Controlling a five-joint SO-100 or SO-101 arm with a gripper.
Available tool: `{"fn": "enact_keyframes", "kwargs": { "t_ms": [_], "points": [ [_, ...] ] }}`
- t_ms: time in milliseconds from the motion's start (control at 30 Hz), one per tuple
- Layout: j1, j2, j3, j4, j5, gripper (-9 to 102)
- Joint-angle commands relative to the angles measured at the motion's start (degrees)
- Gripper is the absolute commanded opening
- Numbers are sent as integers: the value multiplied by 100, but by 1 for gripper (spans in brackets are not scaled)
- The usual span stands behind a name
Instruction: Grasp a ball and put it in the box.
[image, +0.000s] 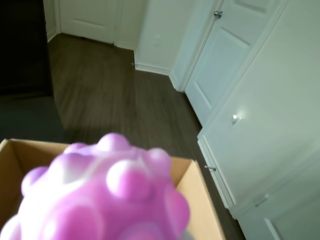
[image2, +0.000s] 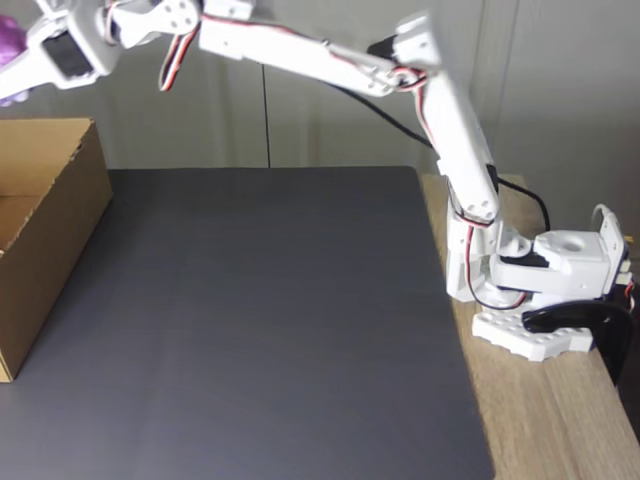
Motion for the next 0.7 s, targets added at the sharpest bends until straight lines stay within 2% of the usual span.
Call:
{"fn": "enact_keyframes", "kwargs": {
  "t_ms": [0,133,300,533,667],
  "points": [
    [-79,-334,-940,-62,9,29],
    [-35,-1230,-2101,62,9,29],
    [35,-1784,-2628,70,9,31],
    [97,-2065,-2839,53,9,49],
    [114,-2109,-2839,62,9,51]
  ]
}}
